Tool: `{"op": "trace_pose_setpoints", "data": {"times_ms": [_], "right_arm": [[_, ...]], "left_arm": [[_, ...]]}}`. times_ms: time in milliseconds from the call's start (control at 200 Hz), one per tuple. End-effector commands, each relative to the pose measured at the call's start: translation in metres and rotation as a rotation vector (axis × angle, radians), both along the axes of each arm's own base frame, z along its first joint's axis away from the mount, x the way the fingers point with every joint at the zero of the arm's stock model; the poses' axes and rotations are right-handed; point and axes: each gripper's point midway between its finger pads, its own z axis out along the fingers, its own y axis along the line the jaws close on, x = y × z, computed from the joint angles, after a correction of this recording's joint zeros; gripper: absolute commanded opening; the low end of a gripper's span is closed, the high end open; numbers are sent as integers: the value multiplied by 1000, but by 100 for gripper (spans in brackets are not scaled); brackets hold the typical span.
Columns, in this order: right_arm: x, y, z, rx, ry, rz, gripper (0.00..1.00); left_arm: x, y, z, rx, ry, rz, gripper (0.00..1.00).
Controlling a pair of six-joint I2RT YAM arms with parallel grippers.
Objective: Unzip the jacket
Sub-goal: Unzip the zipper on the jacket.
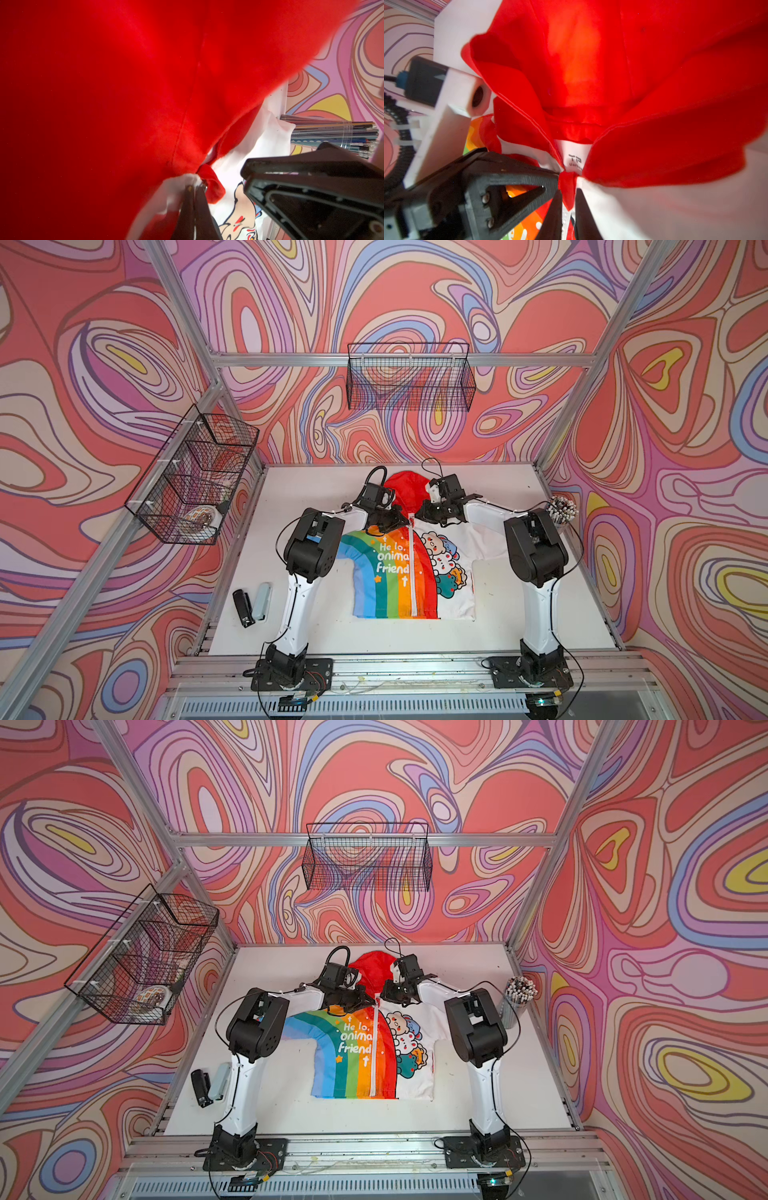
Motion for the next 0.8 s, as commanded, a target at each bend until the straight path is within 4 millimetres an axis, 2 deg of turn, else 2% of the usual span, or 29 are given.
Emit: {"op": "trace_pose_setpoints", "data": {"times_ms": [0,145,310,646,796], "right_arm": [[8,5,-1,-12,-9,15,16],[14,12,0,6,5,33,18],[17,21,-8,31,36,59,22],[19,35,-21,84,75,113,34],[16,38,-22,99,68,140,35]], "left_arm": [[-5,-4,31,-25,-38,-13,0],[-7,-3,32,-28,-37,-11,0],[-10,-4,31,-26,-35,-12,0],[-16,1,12,-9,-2,5,0],[-18,2,6,-5,8,10,0]]}}
